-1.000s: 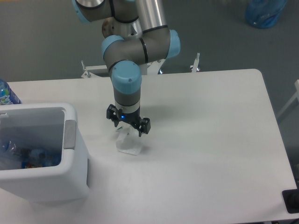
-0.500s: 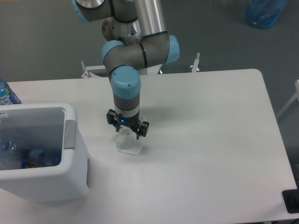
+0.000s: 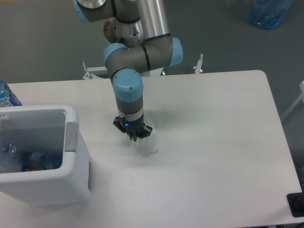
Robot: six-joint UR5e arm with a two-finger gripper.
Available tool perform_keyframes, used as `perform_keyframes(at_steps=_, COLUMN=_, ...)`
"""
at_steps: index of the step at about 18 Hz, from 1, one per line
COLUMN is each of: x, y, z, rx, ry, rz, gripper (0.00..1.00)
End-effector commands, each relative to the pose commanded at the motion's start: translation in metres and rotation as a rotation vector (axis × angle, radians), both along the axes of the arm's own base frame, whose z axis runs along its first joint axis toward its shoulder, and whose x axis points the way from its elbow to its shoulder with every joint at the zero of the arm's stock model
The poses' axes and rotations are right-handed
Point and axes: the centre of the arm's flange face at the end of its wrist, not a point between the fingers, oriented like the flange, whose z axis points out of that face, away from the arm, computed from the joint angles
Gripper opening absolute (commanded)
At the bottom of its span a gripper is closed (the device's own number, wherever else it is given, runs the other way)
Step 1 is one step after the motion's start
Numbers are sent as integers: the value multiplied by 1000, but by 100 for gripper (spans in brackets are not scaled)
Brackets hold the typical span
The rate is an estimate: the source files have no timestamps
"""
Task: Place the trash in the trash can
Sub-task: 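Close the gripper on the tissue and lift it, then carry the tissue over the trash bin and lower it in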
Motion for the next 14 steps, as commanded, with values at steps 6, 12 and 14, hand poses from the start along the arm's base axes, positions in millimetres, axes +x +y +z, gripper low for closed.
perform_keyframes(at_steps=6, x=-37, y=19, z=73, rx=171, ry=37, rz=65, gripper=0)
perform_keyframes(at_steps=12, x=-79, y=30, z=168, rx=420, ry=16, rz=235, gripper=0)
perform_keyframes(at_steps=14, x=-90, y=27, z=205, rx=515, ry=-6, rz=287, gripper=0)
